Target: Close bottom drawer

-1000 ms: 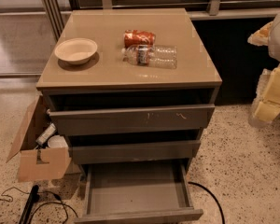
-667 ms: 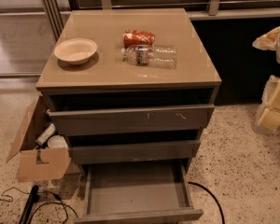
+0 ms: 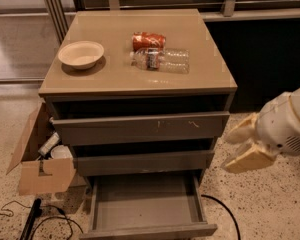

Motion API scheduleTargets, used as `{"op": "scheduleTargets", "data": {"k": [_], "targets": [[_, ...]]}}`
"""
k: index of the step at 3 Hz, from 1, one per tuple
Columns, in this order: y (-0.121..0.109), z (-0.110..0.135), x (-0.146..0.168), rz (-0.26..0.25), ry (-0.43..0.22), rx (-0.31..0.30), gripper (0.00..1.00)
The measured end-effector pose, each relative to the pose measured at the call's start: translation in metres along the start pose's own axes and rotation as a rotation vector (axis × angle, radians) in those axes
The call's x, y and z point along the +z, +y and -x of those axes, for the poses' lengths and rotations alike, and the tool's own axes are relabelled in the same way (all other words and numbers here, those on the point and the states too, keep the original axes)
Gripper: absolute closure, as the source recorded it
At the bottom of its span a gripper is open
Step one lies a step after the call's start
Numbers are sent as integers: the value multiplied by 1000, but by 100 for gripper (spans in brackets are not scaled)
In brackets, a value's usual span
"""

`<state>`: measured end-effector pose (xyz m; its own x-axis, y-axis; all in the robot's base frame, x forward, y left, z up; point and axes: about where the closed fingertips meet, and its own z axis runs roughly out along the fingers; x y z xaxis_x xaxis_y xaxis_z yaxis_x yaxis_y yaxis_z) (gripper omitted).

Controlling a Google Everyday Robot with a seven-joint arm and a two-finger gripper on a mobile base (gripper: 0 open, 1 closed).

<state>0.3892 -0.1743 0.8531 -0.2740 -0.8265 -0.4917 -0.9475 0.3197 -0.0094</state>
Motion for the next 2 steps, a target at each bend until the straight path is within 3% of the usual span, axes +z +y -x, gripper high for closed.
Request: {"op": "scheduleTargets", "data": {"k": [1,2], "targets": [[23,-20,53,92,-8,32,72],[29,-25,60,106,-1,38,97]]}}
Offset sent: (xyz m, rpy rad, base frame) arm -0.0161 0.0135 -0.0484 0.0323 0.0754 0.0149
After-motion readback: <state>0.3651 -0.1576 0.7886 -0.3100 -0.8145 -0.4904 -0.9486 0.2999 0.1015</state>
